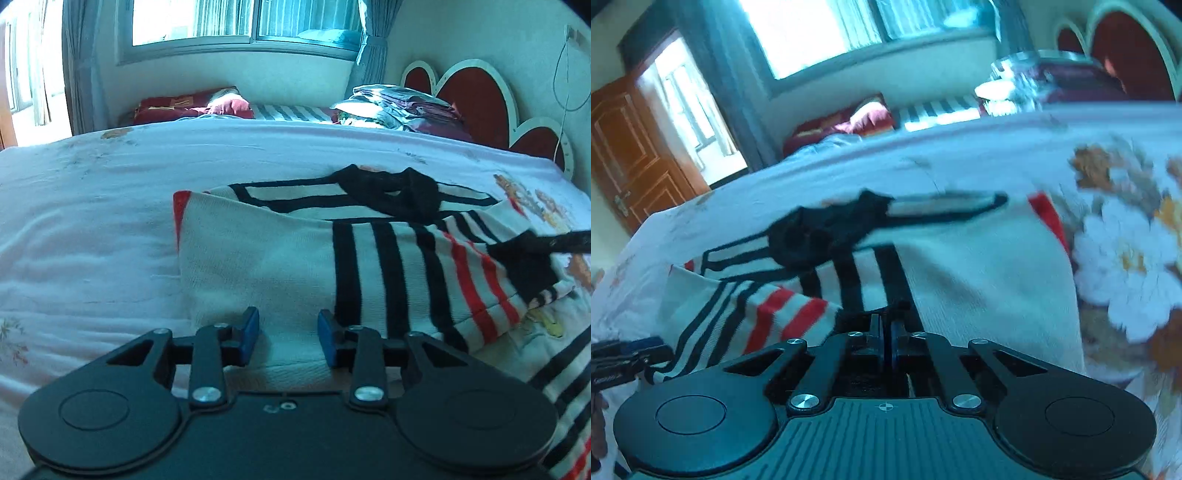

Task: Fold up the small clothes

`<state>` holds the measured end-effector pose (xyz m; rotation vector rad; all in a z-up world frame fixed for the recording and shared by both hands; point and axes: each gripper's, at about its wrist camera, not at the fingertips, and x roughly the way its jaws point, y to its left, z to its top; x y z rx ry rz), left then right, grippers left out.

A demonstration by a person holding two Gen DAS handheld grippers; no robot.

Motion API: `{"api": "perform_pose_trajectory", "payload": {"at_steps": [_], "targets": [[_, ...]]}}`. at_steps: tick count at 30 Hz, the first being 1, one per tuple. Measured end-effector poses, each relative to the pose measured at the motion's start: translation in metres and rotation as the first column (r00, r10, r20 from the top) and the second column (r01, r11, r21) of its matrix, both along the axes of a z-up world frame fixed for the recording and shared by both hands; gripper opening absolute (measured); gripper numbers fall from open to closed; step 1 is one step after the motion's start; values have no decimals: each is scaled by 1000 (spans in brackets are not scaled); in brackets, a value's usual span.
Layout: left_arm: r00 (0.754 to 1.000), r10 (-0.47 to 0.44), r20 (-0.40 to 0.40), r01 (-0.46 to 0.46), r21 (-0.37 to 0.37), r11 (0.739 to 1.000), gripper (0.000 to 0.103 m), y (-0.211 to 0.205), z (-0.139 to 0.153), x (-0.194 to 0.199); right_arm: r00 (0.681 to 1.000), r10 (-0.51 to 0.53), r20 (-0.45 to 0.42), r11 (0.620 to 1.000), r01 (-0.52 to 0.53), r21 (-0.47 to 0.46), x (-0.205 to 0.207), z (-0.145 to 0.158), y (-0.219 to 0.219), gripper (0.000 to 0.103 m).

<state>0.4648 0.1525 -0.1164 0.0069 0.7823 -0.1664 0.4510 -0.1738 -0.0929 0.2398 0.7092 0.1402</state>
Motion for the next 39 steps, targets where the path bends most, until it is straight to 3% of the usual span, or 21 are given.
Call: {"api": "perform_pose_trajectory", "payload": {"at_steps": [1, 2, 3, 4, 6, 8, 9, 11, 13, 14, 15, 18, 20, 24, 26, 27, 31, 34, 36, 37, 39], "targets": [[1000, 4, 11, -4, 10, 1000, 36, 1, -4, 2, 999, 12, 34, 999, -11, -36, -3, 3, 4, 2], [1000, 3, 20, -3, 19, 1000, 36, 1, -5, 3, 1000, 2, 8, 997, -2, -81, 1, -4, 5, 2], [1000, -5, 21, 4, 28, 1000, 36, 0, -6, 3, 997, -16, -73, 993, 7, -115, 9, -20, 3, 3], [1000, -14, 15, 14, 39, 999, 36, 0, -4, 4, 994, -28, -107, 996, 19, -87, 12, -32, -3, 3], [1000, -17, 9, 17, 53, 998, 36, 2, 4, 6, 993, -62, -97, 998, 59, -38, 9, -27, -12, 5], [1000, -20, 10, 20, 50, 999, 36, 7, 8, 17, 994, -109, -12, 993, 108, -56, 3, -12, -15, 30], [1000, -24, 3, 24, 55, 998, 36, 9, 8, 29, 994, -105, 10, 991, 105, -77, 6, -9, -16, 36], [999, -38, -25, 39, 70, 997, 45, 10, 6, 58, 992, -124, -24, 986, 121, -115, 27, -12, -22, 36], [999, -38, -32, 40, 92, 995, 51, 14, 4, 84, 986, -154, -67, 980, 144, -135, 49, -18, -31, 36], [999, -30, -34, 34, 111, 993, 62, 16, 2, 96, 979, -179, -97, 973, 161, -167, 60, -23, -39, 35], [999, -17, -34, 20, 99, 995, 66, 21, 1, 105, 972, -204, -114, 963, 179, -201, 69, -26, -44, 35], [1000, 10, -26, -8, 101, 995, 66, 26, 2, 112, 969, -196, -149, 960, 160, -229, 79, -23, -49, 36], [1000, 28, 6, -28, 105, 994, 52, 18, 14, 98, 979, -184, -90, 959, 159, -234, 69, -8, -37, 36], [994, -96, 48, 95, 14, 995, 54, -32, 29, 73, 999, 24, -42, 992, -29, -122, 53, 7, 25, 35], [991, -135, 25, 135, -16, 991, 54, -54, 25, 71, 990, 118, -72, 987, -125, -106, 55, -1, 63, 23], [990, -143, 17, 143, -15, 990, 54, -64, 22, 71, 985, 142, -102, 981, -153, -119, 57, -7, 78, 7], [987, -158, -26, 158, 2, 987, 53, -78, 4, 69, 974, 172, -146, 979, -185, -82, 61, -23, 101, 6], [983, -182, -16, 183, 72, 980, 59, -72, -10, 62, 966, 217, -139, 951, -241, -194, 59, -30, 114, 2], [991, -131, -11, 131, 108, 985, 66, -47, -8, 58, 983, 138, -123, 918, -173, -357, 54, -30, 98, 2], [994, -112, -11, 112, 106, 988, 66, -34, -8, 57, 990, 82, -118, 922, -120, -369, 53, -32, 78, 1], [993, -119, -13, 120, 83, 989, 66, -23, -5, 56, 991, 19, -133, 963, -54, -264, 49, -32, 37, 2]]}}
